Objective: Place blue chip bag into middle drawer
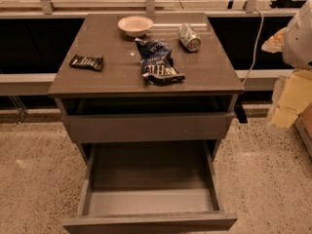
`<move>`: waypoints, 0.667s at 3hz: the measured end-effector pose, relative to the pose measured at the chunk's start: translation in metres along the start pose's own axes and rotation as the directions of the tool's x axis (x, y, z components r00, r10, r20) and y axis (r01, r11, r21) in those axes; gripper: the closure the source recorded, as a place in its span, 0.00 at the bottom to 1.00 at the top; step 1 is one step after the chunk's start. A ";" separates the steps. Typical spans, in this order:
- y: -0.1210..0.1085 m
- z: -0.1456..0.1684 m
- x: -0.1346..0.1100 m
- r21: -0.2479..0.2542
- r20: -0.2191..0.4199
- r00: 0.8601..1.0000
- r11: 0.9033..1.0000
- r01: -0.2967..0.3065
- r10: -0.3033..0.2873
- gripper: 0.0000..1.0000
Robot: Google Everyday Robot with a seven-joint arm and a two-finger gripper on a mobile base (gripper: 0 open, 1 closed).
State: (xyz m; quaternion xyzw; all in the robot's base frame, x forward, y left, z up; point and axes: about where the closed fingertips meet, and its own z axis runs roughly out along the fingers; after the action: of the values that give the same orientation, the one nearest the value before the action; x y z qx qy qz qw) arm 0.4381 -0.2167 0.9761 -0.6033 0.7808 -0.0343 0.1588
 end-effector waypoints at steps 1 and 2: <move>0.000 0.000 0.000 0.000 0.000 1.000 1.000 0.000 0.000 0.00; -0.031 0.016 -0.023 0.023 0.041 0.999 0.999 0.029 -0.030 0.00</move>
Offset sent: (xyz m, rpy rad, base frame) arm 0.1186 0.0467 -0.0118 0.0752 -0.0977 0.1028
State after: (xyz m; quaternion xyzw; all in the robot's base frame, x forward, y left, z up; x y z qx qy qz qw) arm 0.4769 -0.2009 0.9732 -0.6137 0.7678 -0.0331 0.1811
